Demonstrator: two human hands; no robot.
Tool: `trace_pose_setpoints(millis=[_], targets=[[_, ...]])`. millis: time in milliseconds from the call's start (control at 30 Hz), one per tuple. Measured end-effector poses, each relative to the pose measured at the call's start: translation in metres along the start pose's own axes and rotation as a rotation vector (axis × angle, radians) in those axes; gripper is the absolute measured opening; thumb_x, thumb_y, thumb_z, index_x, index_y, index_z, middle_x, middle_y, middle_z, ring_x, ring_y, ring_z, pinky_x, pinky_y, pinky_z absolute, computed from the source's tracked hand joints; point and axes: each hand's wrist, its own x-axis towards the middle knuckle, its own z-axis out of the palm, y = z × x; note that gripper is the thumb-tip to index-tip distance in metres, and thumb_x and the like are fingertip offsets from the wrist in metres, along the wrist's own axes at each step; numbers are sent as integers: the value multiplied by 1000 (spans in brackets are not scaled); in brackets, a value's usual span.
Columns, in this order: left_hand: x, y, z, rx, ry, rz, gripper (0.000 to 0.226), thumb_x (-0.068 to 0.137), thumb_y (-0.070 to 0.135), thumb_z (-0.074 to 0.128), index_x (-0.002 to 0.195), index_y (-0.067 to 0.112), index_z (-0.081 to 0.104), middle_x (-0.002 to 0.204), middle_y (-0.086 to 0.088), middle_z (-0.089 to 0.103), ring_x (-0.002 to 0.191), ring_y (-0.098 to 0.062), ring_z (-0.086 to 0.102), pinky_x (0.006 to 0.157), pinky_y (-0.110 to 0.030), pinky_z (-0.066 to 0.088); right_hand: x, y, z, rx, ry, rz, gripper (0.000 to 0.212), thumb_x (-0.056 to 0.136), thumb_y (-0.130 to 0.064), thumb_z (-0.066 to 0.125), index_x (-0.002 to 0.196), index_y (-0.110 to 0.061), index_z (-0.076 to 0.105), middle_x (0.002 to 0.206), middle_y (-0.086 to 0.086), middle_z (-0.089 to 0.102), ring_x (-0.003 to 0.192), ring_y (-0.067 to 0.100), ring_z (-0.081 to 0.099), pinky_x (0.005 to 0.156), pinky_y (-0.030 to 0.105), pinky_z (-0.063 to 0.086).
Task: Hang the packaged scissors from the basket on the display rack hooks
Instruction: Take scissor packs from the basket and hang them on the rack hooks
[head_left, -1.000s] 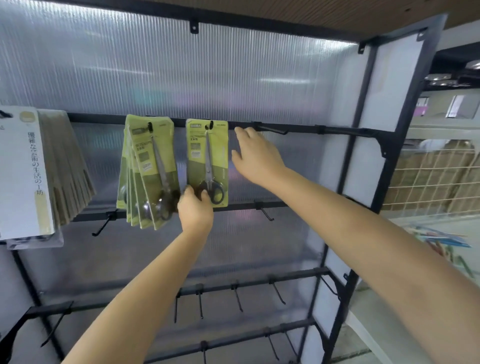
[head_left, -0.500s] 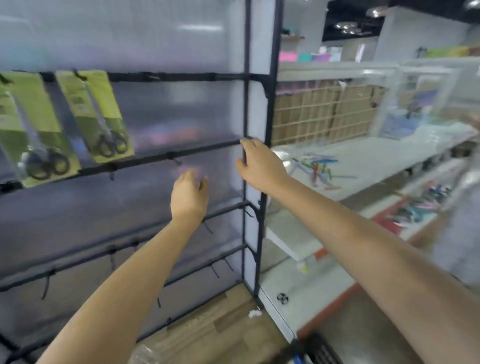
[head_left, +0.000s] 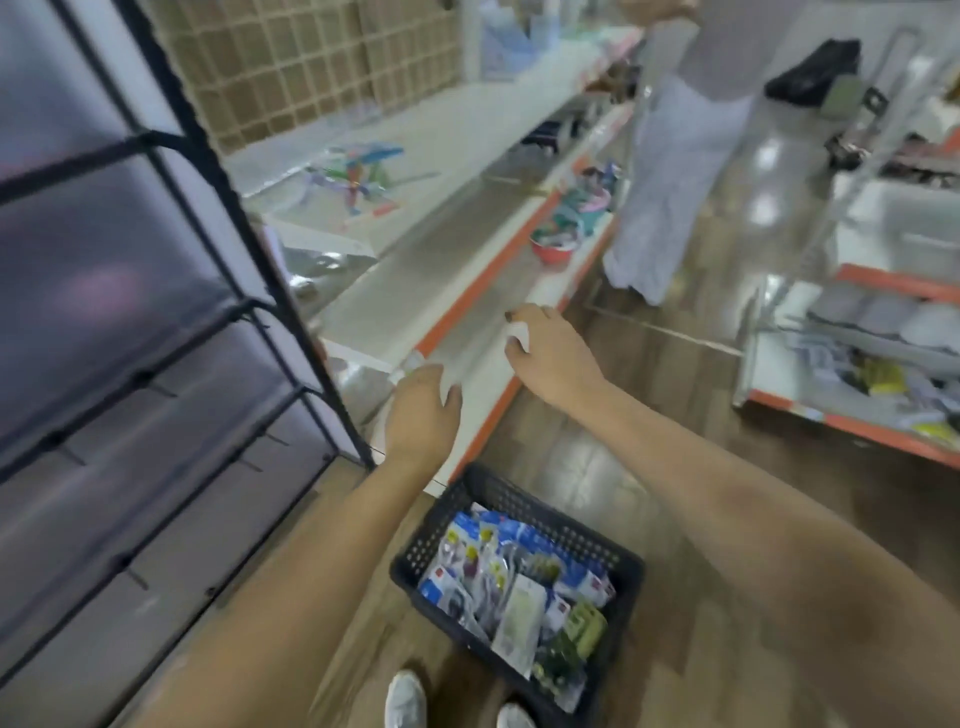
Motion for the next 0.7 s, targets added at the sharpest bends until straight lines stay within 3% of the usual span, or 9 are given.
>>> trace_pose_setpoints(millis=[133,267,367,467,600,700], targets=[[-19,-2,63,59,-210,63,41,98,26,45,131,3,48,135,-13,50,126,-28,43,102,-34,32,-45,65,19,65,-34,246,39,95,-17,44,131,-1,44,127,17,51,118,30,47,94,36,38],[-37,-24,120,55,-439,98,24,97,26,46,106,6,56,104,-8,58,106,-31,54,83,-38,43,-94,113,59,126,-80,536,35,98,-14,42,129,1,45,128,19,51,113,32,50,91,37,41],[-52,-58,160,49,-553,73,28,96,27,47,115,9,57,117,-7,59,113,-27,53,90,-40,44,-127,145,103,180,-140,734,36,100,-18,40,133,-4,42,124,12,53,104,27,56,88,38,47],[-64,-93,194,112,-660,47,16,95,21,50,99,8,57,101,-9,59,99,-28,56,78,-37,43,-160,169,150,256,-170,917,42,101,-21,39,140,-8,36,122,8,57,103,24,59,84,35,48],[-73,-139,239,228,-803,12,27,97,24,46,117,7,53,113,-6,57,105,-23,55,83,-34,42,-197,204,227,304,-164,1026,22,98,-19,40,111,-8,53,95,13,61,87,32,60,60,35,42],[-76,-173,277,292,-860,-39,34,98,27,44,127,9,48,127,-4,52,118,-20,48,82,-28,38,-212,233,281,340,-192,1091,18,97,-17,42,108,-8,54,100,8,59,91,27,57,68,32,42]])
